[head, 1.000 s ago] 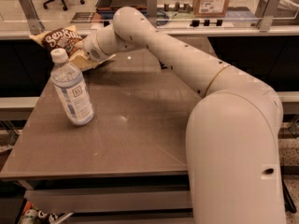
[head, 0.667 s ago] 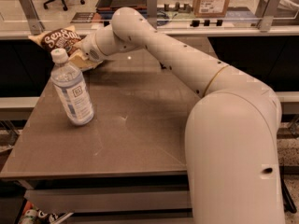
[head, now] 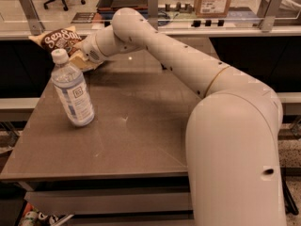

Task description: Pick brown chip bag

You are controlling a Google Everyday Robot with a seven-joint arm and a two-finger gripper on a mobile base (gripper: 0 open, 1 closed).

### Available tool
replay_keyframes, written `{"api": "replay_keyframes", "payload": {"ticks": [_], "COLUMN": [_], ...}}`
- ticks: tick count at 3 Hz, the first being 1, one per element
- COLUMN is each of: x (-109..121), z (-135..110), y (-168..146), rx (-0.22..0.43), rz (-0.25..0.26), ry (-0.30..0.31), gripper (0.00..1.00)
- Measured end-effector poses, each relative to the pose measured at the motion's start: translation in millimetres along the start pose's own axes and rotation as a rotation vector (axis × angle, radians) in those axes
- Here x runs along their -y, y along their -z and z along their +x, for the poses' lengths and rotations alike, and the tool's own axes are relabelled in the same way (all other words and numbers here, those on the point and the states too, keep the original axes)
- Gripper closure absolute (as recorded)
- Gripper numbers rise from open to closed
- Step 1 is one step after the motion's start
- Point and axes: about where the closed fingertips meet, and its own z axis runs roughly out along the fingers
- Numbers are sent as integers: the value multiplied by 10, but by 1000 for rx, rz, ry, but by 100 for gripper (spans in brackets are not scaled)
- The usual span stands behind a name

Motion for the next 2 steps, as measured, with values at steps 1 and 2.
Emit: {"api": "replay_keyframes", "payload": {"ticks": [1,2], "x": [1,1], "z": [-6,-10], "y": [3,5], "rx": [0,0], "rz": [0,0], "ry": [0,0], "gripper": [100,100]}}
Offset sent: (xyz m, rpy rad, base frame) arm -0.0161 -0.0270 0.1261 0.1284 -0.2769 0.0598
